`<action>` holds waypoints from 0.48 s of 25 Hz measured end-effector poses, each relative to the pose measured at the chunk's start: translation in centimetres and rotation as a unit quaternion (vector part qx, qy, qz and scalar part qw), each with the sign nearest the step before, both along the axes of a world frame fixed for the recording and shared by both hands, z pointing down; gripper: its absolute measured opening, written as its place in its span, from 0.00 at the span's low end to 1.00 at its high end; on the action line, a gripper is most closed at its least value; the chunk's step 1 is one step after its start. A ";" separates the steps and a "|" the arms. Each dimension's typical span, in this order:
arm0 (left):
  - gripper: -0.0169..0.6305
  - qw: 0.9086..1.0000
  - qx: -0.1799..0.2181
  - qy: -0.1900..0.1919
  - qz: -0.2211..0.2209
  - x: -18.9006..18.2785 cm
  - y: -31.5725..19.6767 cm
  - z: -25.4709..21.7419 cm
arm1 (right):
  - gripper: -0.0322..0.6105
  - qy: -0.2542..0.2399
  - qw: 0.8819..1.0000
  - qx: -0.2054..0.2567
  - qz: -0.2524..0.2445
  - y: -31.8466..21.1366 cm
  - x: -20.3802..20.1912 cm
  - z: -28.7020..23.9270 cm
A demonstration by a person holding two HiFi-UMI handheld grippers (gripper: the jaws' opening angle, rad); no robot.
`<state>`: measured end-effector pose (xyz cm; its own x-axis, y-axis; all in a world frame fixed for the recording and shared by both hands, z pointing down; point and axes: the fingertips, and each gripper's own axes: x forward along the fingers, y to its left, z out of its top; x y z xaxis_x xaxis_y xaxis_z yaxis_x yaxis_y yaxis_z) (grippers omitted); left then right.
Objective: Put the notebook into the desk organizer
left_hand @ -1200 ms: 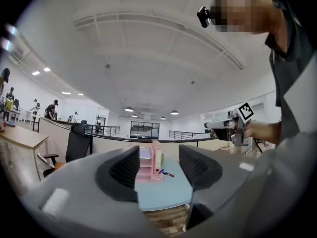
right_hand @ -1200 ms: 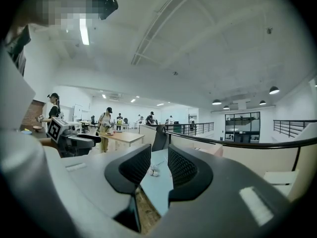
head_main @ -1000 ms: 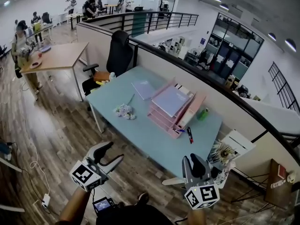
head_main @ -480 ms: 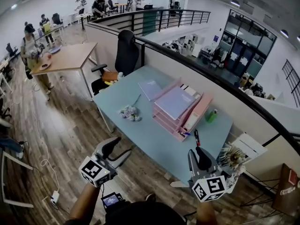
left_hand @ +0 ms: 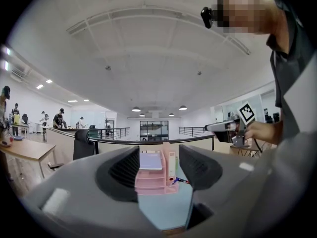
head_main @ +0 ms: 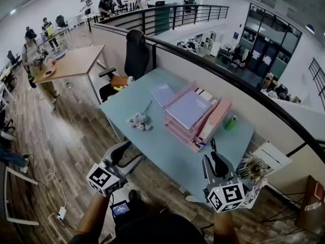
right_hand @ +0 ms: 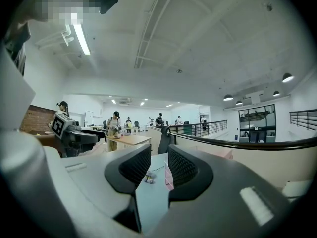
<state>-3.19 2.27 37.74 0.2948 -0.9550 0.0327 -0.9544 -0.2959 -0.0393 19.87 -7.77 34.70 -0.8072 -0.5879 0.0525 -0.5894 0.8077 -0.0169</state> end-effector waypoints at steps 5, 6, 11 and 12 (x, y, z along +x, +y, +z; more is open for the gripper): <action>0.44 1.000 0.003 -0.001 0.021 -1.4 -2.7 0.5 | 0.19 0.004 1.000 -0.006 0.022 -1.3 -0.5 0.9; 0.44 1.000 0.004 -0.001 0.026 -1.9 -3.3 0.5 | 0.19 0.006 1.000 -0.006 0.028 -1.7 -0.7 0.9; 0.44 0.998 0.007 0.010 0.056 -4.2 -6.6 0.7 | 0.19 0.010 0.998 -0.003 0.061 -3.1 -2.5 0.9; 0.44 0.998 0.005 0.014 0.061 -4.8 -7.4 0.8 | 0.19 0.012 0.998 -0.004 0.069 -3.4 -3.0 0.9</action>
<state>-7.99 -5.08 38.51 0.4097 -0.9121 0.0139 -0.9120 -0.4099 -0.0174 16.86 -11.19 35.63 -0.7178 -0.6922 0.0750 -0.6946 0.7194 -0.0074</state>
